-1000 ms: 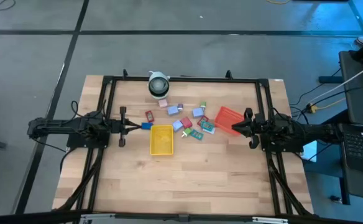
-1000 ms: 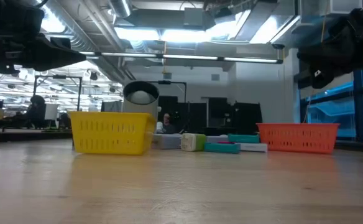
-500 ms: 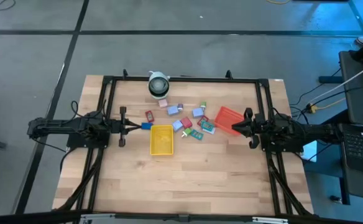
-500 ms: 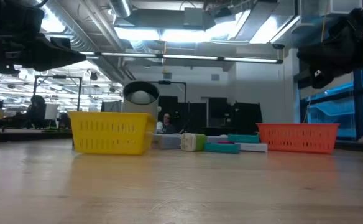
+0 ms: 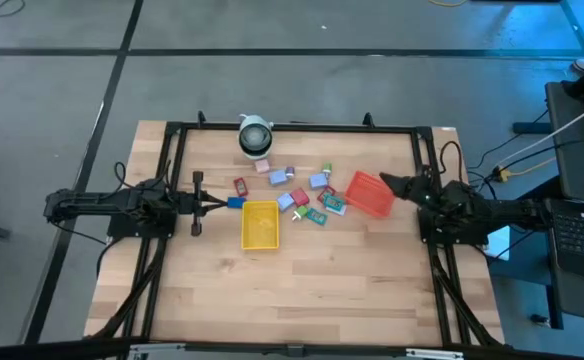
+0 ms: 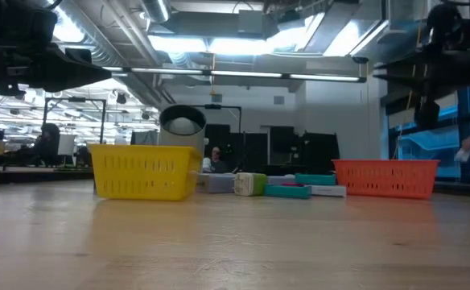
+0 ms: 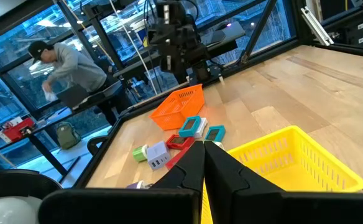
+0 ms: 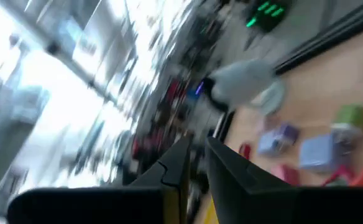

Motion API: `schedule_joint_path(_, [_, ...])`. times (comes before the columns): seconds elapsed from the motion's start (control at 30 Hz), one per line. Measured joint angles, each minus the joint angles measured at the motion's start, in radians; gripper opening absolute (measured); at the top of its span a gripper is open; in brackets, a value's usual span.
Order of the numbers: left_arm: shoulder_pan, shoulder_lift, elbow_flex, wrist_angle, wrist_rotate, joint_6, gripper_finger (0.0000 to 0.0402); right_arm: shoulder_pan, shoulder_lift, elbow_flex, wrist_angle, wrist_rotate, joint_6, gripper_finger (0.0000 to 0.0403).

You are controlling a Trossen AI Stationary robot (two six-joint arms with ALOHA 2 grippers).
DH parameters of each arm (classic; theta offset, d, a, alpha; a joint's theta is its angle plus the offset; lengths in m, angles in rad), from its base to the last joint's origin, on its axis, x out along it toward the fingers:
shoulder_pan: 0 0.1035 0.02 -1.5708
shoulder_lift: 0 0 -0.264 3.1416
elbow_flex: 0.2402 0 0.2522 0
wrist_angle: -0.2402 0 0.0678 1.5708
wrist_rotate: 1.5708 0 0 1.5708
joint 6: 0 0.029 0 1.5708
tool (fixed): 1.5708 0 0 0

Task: Pick & Place Office items
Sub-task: Put the top green charger adapter into the orange basket

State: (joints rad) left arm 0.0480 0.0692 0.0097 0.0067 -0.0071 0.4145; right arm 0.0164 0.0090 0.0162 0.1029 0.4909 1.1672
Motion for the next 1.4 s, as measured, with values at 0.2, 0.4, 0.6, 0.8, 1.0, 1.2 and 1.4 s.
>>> schedule_joint_path(0.2, [0.0,0.0,0.0,0.0,0.0,0.0,0.0004,0.009,0.007,0.0,-0.024,0.011,0.012,0.0056])
schedule_joint_path(0.4, [0.001,0.001,-0.001,0.041,0.007,0.115,0.0004,0.036,0.023,0.0,-0.007,0.016,0.025,0.0056])
schedule_joint_path(0.6, [-0.008,0.001,-0.001,0.335,0.085,-0.03,0.0004,0.064,0.055,0.0,0.203,0.201,-0.065,0.0056])
schedule_joint_path(0.8, [-0.069,0.001,-0.001,0.947,0.322,-0.082,0.0004,0.086,0.178,0.0,0.64,0.089,-0.322,0.0056])
schedule_joint_path(1.0, [-0.236,0.001,0.002,1.407,0.618,-0.038,0.0004,0.111,0.378,0.106,0.833,0.047,-0.485,0.0056])
schedule_joint_path(1.2, [-0.398,0.0,0.022,1.306,0.354,-0.068,0.0004,0.113,0.616,0.343,0.83,-0.039,-0.58,0.0056])
schedule_joint_path(1.4, [-0.529,0.046,0.192,0.806,-0.496,-0.084,0.0004,0.11,0.763,0.626,0.79,-0.246,-0.696,0.0056])
